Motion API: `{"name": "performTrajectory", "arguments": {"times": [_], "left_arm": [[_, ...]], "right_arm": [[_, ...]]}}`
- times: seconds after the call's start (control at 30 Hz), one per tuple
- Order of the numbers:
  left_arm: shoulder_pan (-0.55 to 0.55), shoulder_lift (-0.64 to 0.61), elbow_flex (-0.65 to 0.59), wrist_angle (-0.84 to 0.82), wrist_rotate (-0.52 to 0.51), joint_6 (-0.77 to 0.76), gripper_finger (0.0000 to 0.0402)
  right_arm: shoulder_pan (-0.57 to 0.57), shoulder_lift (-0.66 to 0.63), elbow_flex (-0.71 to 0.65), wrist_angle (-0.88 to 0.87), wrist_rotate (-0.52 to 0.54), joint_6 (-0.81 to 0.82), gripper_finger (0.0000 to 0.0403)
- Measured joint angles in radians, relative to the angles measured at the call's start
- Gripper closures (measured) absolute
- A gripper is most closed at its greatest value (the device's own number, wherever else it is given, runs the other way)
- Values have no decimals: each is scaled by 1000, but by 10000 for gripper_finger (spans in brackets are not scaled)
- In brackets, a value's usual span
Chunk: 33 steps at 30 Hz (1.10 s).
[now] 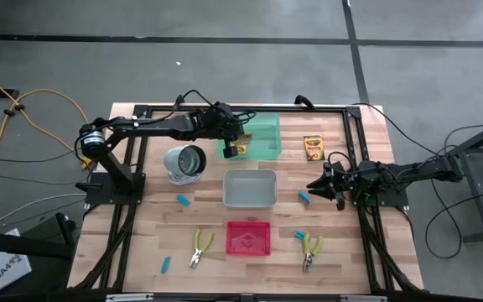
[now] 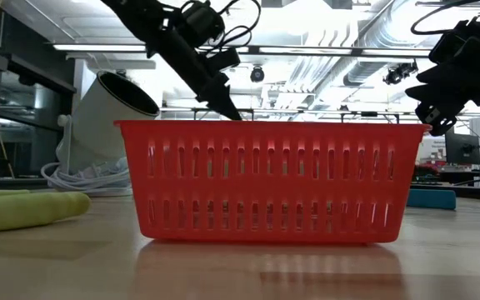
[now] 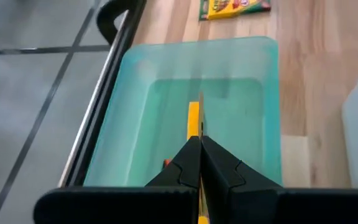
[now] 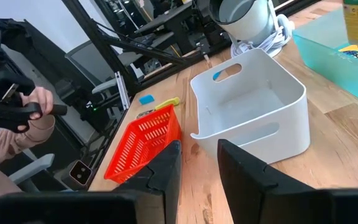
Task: Pick & Place School Supplies
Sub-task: Put the bottom yellow crayon box into the green bin
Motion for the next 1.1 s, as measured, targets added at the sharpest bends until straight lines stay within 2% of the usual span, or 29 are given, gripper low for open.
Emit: {"name": "performTrajectory", "arguments": {"times": [0.3, 0.63, 0.87, 1.1], "left_arm": [[-26, 8, 0, 12, 6, -6, 401], [-59, 12, 0, 106, 12, 20, 401], [-57, 60, 1, 181, 81, -1, 401], [3, 129, 0, 247, 211, -29, 401]], "right_arm": [[0, 0, 0, 0, -3, 0, 306], [0, 0, 0, 0, -3, 0, 306], [0, 0, 0, 0, -3, 0, 306], [0, 1, 0, -3, -7, 0, 306]]}}
